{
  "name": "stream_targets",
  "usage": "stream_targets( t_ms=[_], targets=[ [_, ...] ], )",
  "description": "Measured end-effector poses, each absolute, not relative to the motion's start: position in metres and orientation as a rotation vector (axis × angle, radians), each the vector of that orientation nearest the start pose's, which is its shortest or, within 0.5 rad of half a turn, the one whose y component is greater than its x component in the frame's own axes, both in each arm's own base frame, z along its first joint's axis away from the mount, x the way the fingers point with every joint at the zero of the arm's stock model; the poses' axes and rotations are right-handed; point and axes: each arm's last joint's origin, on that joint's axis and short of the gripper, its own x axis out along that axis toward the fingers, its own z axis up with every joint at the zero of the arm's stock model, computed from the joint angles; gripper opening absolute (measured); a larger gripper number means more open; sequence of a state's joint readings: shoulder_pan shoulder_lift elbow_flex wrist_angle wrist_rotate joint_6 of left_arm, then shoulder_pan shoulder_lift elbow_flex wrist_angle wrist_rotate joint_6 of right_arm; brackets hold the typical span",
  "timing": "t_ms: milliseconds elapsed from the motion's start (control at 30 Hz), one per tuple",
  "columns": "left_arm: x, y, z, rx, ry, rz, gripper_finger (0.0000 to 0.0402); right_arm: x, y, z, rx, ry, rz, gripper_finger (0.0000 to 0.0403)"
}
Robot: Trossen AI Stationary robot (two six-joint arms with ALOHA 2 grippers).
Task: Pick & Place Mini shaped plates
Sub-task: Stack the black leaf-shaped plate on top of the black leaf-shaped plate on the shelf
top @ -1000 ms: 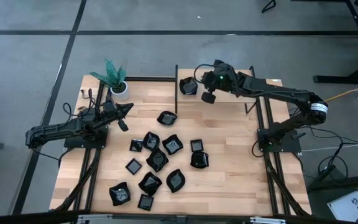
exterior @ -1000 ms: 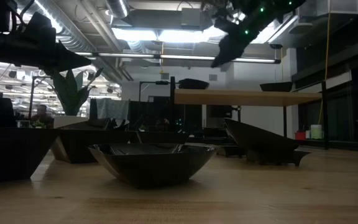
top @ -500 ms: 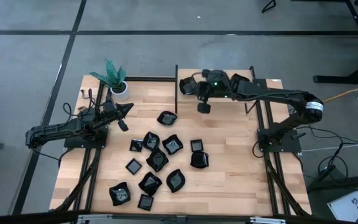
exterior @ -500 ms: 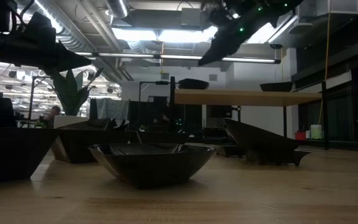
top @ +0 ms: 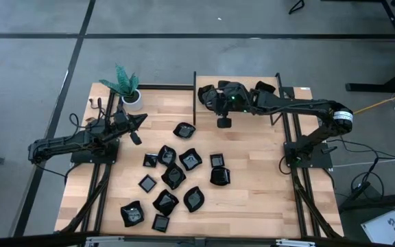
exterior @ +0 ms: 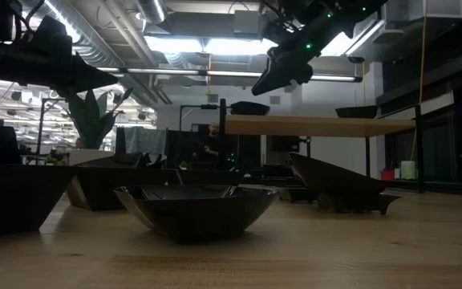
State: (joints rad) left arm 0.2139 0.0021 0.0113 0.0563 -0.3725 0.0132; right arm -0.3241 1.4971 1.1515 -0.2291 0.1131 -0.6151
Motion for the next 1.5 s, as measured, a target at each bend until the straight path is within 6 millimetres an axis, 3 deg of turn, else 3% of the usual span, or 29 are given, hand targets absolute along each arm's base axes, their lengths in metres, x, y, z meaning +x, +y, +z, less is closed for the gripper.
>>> stream_targets(
  t_ms=[1133, 1500],
  targets=[
    [0.091, 0.030, 0.172, 0.008, -0.062, 0.587, 0.0004, 0.332, -0.116, 0.267, -0.543, 0.689, -0.231, 0.0112],
    [0.091, 0.030, 0.173, 0.008, -0.063, 0.587, 0.0004, 0.332, -0.117, 0.267, -0.540, 0.684, -0.234, 0.0036]
  ],
)
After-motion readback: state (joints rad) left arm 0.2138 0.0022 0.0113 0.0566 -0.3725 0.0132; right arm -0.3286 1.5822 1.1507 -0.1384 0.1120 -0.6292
